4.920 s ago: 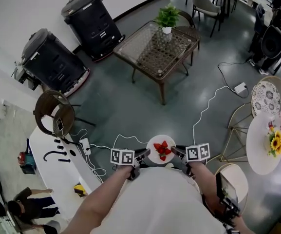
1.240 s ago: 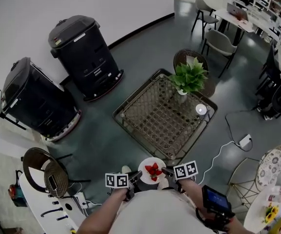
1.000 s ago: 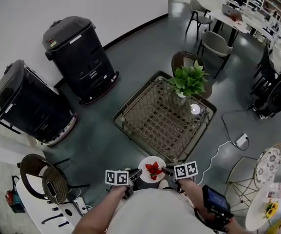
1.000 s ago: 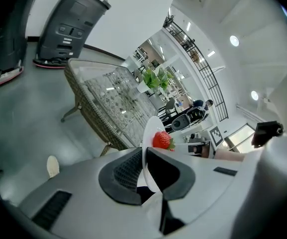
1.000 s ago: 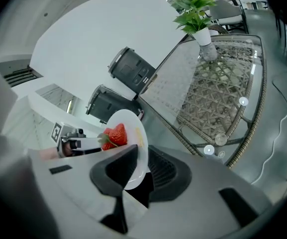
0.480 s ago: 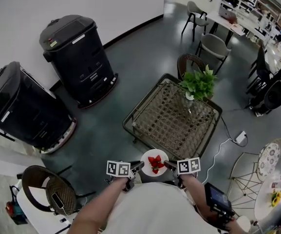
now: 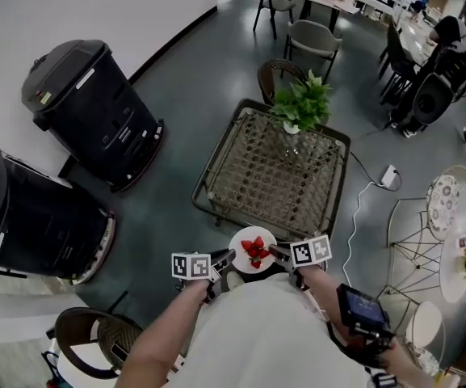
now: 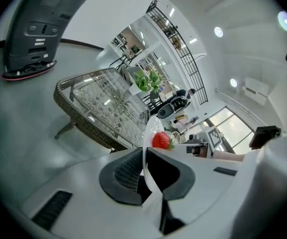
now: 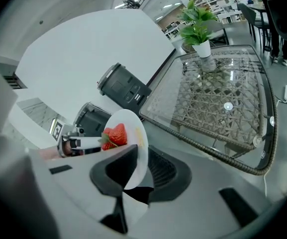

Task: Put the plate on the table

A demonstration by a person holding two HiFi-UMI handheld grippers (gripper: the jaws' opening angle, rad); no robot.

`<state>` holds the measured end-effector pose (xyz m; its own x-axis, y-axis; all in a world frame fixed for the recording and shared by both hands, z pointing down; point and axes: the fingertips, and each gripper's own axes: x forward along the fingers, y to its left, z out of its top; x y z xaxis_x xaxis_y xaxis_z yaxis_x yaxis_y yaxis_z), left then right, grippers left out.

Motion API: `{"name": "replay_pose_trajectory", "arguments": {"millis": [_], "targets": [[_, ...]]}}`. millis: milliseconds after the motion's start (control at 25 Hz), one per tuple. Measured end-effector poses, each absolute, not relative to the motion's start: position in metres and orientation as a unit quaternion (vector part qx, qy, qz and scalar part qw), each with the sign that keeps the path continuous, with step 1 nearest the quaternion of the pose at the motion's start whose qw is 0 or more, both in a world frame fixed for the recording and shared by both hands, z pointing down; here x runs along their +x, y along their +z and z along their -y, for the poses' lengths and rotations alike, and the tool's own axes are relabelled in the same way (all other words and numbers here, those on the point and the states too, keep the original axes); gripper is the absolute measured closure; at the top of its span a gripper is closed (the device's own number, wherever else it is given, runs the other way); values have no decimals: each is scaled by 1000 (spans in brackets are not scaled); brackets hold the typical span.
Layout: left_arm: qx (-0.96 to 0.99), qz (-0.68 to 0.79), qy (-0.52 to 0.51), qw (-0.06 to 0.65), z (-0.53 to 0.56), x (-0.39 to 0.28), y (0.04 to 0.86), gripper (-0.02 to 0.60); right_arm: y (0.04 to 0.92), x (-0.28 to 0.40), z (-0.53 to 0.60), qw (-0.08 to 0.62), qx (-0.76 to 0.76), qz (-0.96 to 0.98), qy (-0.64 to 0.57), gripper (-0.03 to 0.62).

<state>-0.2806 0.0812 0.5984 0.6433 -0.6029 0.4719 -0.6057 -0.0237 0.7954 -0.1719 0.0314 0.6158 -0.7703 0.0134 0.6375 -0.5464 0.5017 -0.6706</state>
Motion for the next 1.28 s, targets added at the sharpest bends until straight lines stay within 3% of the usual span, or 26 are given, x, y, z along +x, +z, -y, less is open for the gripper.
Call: {"name": "replay_pose_trajectory", "arguments": {"millis": [720,1280], "targets": [[676,446,33,585,-18,-320,620,561,645,-215,33,310,124,800,499,542],[679,394,107,610,54,-294,663,561,684,-181,87,296,184,755,556,542]]}}
